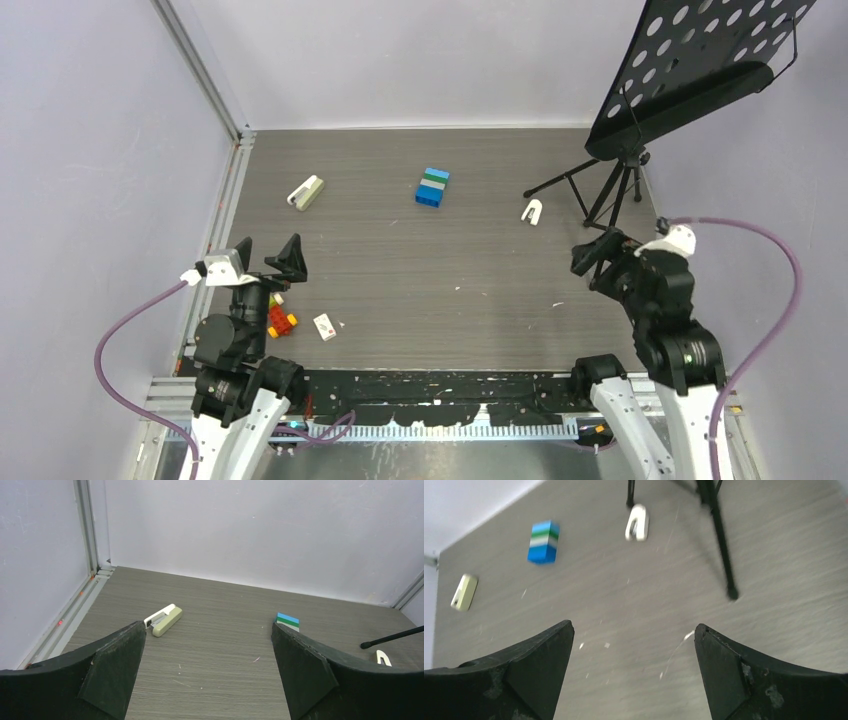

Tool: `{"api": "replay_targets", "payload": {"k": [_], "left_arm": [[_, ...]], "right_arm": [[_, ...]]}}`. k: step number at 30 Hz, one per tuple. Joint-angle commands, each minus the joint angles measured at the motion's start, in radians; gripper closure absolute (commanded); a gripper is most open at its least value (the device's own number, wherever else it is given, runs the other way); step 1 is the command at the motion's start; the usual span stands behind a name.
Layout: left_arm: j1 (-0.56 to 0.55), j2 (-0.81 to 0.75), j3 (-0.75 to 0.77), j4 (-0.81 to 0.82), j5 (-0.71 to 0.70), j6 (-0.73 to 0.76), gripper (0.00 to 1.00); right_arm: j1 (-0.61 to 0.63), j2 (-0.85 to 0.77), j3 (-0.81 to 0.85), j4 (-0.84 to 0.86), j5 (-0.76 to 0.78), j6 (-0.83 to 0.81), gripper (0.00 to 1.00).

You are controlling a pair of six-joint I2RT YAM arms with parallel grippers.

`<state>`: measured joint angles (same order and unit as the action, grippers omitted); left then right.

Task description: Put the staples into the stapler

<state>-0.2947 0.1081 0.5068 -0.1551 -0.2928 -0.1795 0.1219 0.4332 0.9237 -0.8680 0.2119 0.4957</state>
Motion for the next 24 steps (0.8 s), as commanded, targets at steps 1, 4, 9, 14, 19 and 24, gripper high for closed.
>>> {"api": "replay_targets", "payload": {"k": [1,4,9,14,19,24], "left_arm": [[-0.007,-0.006,0.025,0.003,-0.013,-0.008,0.0],[-0.009,-0.012,0.024,0.0,-0.021,-0.009,0.0],[-0.011,-0.017,0.026,-0.002,-0.035,-0.014,0.0],[-0.012,-0.004,0.031,-0.014,-0.04,-0.018,0.0],[-0.012,0.059,0.06,-0.054,-0.055,-0.003,0.0],[-0.012,0.192,0.125,-0.151,-0.064,-0.008,0.0]], "right_arm": [[0.002,0.135,0.063,-0.109,-0.249,0.189,0.05],[0.002,0.192,0.032,-0.072,-0.382,0.237,0.05],[0.002,0.174,-0.17,0.14,-0.645,0.308,0.06],[0.002,0.191,-0.217,0.172,-0.579,0.259,0.05],[0.008,0.226,-0.261,0.236,-0.523,0.229,0.06],[0.044,0.245,-0.33,0.336,-0.49,0.198,0.06]]}}
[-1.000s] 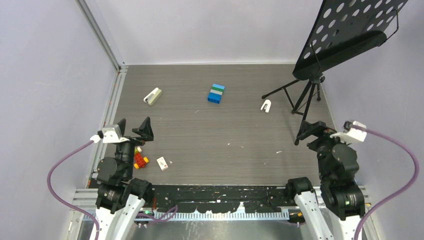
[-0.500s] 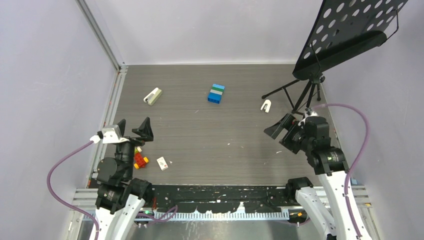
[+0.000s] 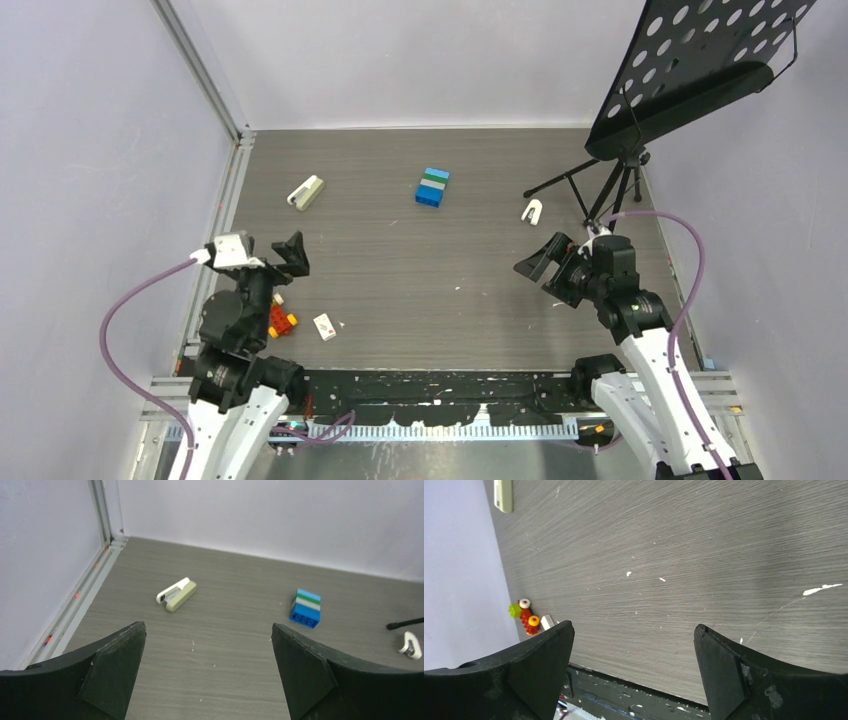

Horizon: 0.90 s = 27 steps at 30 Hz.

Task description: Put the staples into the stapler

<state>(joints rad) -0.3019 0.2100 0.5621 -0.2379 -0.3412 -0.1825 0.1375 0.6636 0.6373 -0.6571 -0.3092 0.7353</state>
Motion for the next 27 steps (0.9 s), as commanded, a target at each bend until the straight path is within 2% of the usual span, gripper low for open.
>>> {"api": "replay_targets", "payload": {"k": [1,8,12,16,20,24,27], "left_arm": [[-0.005,0.134,0.084,-0.087,-0.008,-0.014,0.0],[-0.003,0.403,0.192,-0.281,-0.011,-0.127,0.0],[-0.003,0.506,0.216,-0.426,-0.034,-0.292,0.01],[-0.003,0.548,0.202,-0.504,-0.09,-0.431,0.02],[-0.003,0.581,0.18,-0.518,-0.047,-0.52,0.01],[-0.003,0.654,0.175,-0.474,-0.058,-0.535,0.01],[0.008,0.77,0.224,-0.387,-0.065,-0.51,0.01]], "right_arm": [[0.039,0.017,-0.057,0.146,0.037,-0.053,0.07],[0.104,0.015,-0.126,0.261,0.084,-0.126,0.07],[0.122,0.012,-0.163,0.322,0.062,-0.107,0.07],[0.137,-0.005,-0.18,0.347,0.056,-0.098,0.07],[0.156,-0.031,-0.179,0.338,0.07,-0.101,0.07],[0.166,-0.047,-0.181,0.327,0.088,-0.101,0.07],[0.171,-0.053,-0.185,0.329,0.089,-0.101,0.07]]}}
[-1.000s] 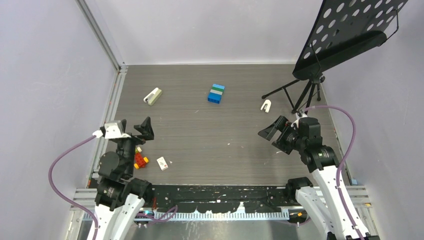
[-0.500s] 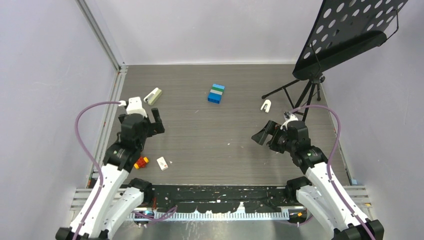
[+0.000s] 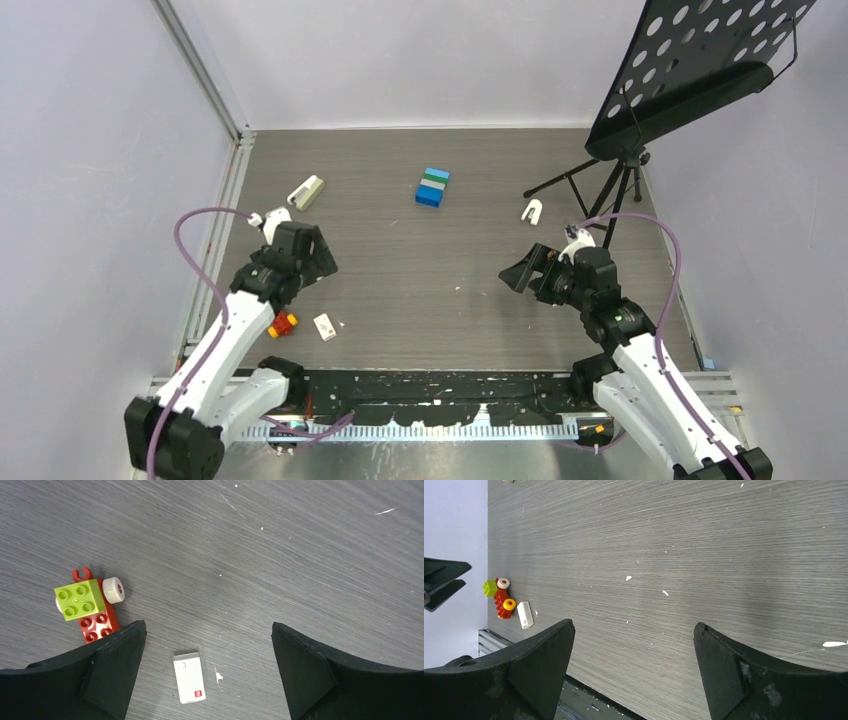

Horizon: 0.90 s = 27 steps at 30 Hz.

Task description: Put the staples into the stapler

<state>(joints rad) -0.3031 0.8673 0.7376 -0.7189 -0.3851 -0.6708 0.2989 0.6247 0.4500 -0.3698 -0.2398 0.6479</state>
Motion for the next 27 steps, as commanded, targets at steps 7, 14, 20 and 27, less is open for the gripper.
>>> {"api": "replay_targets", "payload": {"k": [7,14,20,27], "left_arm": [[0.083,0.483,0.33,0.17,0.009,0.17,0.02],[0.133,0.835,0.605,0.23,0.03,0.398,0.01],[0.213,1.019,0.827,0.229,0.103,0.519,0.09],[0.291,1.136,0.946,0.228,0.184,0.662,0.16]], "right_arm": [[0.017,-0.033,-0.003,0.038,0.027,-0.013,0.07],[0.047,-0.045,-0.007,0.054,0.028,-0.013,0.07],[0.068,-0.04,-0.01,0.063,0.033,-0.013,0.07],[0.074,-0.021,-0.007,0.065,0.037,-0.016,0.07]]}}
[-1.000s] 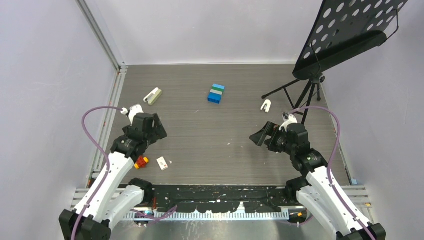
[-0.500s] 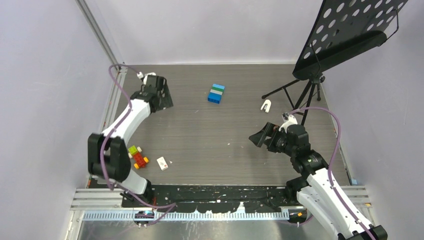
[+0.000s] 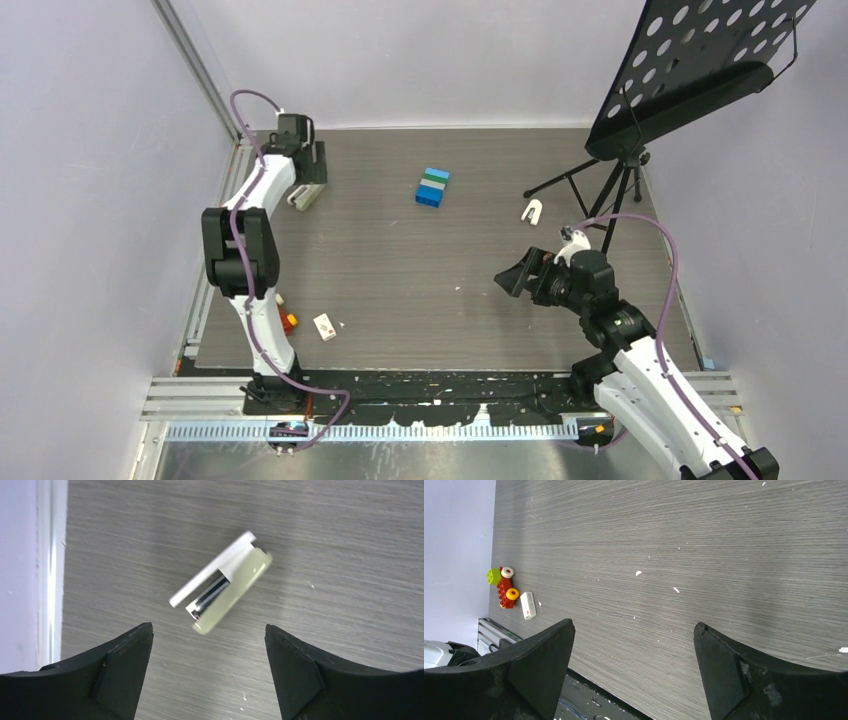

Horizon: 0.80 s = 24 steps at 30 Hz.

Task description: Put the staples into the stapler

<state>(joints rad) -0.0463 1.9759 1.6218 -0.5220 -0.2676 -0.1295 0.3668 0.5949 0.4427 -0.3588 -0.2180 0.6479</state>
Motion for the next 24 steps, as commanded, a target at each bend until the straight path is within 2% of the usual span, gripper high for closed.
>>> {"api": "replay_targets", "payload": {"k": [1,9,24], "left_arm": [[0.04,0.036,0.062,0.035,0.084,0.137,0.17],[0.155,0.131,0.099,0.013,0.278,0.105,0.27],[0.178,0.253,0.192,-0.031,0.41,0.094,0.46]], "right_arm": [[0.006,0.011,0.001,0.054,0.016,-0.016,0.07],[0.006,0.033,0.004,0.057,0.02,-0.018,0.07],[0.007,0.081,0.01,0.068,0.029,-0.022,0.07]]}}
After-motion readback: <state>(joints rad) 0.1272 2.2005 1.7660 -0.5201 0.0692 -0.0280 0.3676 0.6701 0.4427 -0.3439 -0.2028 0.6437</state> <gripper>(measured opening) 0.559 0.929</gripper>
